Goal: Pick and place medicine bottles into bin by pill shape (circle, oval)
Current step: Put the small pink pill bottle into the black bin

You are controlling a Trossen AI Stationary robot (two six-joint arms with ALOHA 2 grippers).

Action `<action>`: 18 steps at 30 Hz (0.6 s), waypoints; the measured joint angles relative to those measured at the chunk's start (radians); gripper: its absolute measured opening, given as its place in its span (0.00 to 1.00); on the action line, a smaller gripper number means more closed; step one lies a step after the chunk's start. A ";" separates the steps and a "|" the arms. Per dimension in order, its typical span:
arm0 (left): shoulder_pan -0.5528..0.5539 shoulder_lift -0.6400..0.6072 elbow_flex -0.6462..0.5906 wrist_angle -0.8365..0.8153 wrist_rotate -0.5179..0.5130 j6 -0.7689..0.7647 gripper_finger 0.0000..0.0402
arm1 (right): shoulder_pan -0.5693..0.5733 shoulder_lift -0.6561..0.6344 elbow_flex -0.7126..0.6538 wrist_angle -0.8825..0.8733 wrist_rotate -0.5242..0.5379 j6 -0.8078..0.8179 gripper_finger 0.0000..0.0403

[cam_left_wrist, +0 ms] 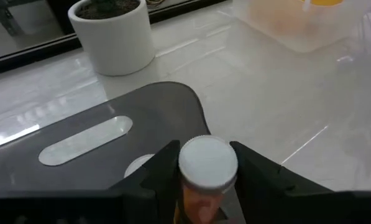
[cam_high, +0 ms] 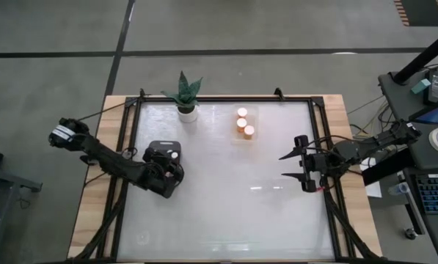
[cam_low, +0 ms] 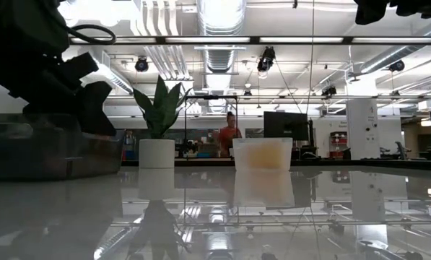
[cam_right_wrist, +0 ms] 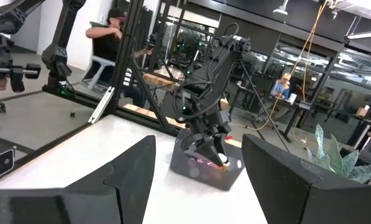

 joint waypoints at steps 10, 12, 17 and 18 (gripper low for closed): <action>0.000 -0.002 0.001 0.000 0.004 0.001 0.38 | 0.000 0.000 0.000 0.000 0.004 -0.009 0.57; -0.001 -0.009 0.001 0.000 0.016 0.002 0.38 | 0.000 0.000 0.000 -0.001 0.020 -0.010 0.57; -0.001 -0.040 0.018 -0.001 0.091 0.071 0.38 | 0.000 0.000 0.000 -0.003 0.022 -0.013 0.57; -0.001 -0.046 0.023 -0.002 0.101 0.084 0.38 | 0.000 0.000 0.000 -0.003 0.022 -0.014 0.57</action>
